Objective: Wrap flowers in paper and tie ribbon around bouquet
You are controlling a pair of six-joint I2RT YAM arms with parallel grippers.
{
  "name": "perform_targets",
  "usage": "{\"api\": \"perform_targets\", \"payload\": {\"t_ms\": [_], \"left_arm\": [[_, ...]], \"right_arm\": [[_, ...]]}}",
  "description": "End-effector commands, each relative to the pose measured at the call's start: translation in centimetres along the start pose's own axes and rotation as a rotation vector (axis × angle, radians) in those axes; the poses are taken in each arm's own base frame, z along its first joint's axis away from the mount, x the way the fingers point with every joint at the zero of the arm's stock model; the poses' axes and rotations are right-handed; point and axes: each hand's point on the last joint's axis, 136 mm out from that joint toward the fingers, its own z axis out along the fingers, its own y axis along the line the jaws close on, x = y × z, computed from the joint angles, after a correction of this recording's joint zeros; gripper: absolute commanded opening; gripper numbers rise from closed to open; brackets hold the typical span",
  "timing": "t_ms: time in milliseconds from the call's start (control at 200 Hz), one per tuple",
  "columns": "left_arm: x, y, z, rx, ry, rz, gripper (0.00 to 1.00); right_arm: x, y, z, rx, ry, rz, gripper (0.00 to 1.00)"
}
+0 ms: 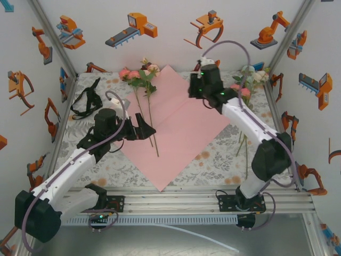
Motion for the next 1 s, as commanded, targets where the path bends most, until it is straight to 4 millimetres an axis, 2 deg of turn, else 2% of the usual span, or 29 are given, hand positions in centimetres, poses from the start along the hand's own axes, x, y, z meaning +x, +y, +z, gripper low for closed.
{"api": "perform_targets", "payload": {"t_ms": [0,95,215,325,426,586,671,996], "left_arm": [[-1.3,-3.7,0.5,0.136,-0.014,0.097,0.97],[-0.9,-4.8,1.3,0.175,0.002,0.115,0.97],[-0.3,-5.6,2.2,0.196,0.033,0.132,0.97],[0.4,-6.1,2.6,0.202,0.054,0.151,0.97],[0.9,-6.1,2.7,0.189,0.066,0.162,0.97],[1.3,-5.6,2.6,0.154,0.074,0.170,0.97],[1.3,-5.3,2.5,0.133,0.068,0.173,0.97],[1.3,-4.8,2.7,0.098,0.074,0.185,0.97]], "right_arm": [[3.2,-7.5,-0.9,0.176,0.063,-0.051,0.50],[4.9,-13.1,-2.1,0.274,0.094,-0.016,0.51],[7.6,-19.1,-2.3,0.374,0.158,0.049,0.51],[10.1,-23.5,-1.8,0.447,0.235,0.106,0.50],[12.3,-26.2,-0.7,0.454,0.302,0.146,0.48],[15.0,-28.6,1.7,0.447,0.410,0.140,0.40],[15.7,-29.4,2.5,0.446,0.435,0.151,0.35],[17.8,-29.7,4.0,0.425,0.500,0.181,0.25]]}}
